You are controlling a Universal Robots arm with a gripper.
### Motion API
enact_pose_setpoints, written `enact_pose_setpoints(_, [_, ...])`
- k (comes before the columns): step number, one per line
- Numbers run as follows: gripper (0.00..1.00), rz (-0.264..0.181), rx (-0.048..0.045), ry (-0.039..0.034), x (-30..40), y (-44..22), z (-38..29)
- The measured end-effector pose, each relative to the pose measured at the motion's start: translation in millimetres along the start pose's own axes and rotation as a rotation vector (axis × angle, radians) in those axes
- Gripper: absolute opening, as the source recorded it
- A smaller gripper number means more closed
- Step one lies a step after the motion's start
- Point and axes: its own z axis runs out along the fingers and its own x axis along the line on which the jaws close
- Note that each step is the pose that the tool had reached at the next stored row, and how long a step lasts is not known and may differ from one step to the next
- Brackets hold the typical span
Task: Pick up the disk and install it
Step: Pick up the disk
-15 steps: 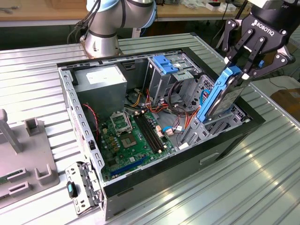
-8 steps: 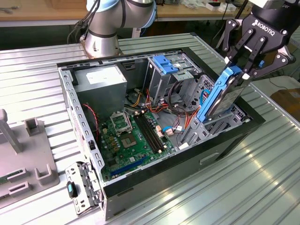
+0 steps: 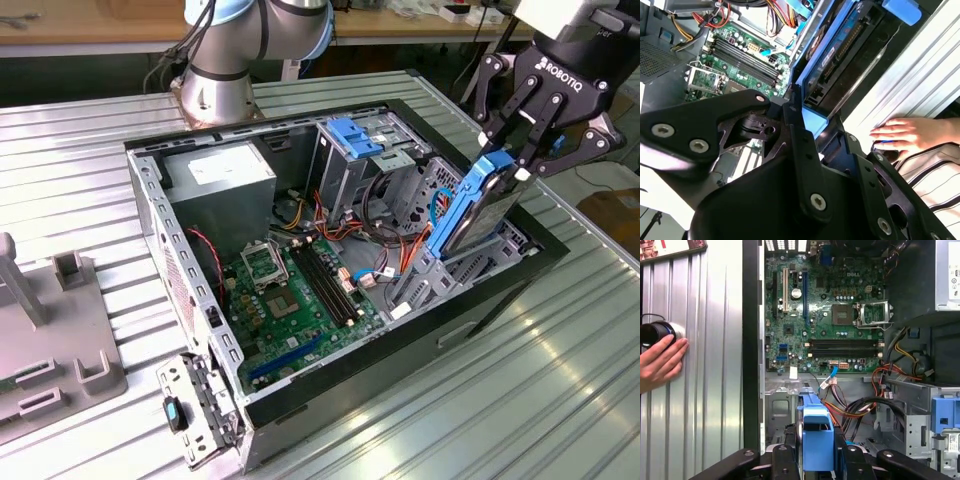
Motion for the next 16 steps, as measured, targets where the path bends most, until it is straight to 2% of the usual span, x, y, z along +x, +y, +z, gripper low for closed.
enact_pose_setpoints(6, [0.37,0.001,-0.0003,0.0001,0.1,1.4,1.4])
enact_pose_setpoints(10, [0.37,0.002,-0.0018,0.0002,0.6,1.6,14.5])
enact_pose_setpoints(16, [0.37,0.002,-0.0019,0.0004,2.5,1.5,27.8])
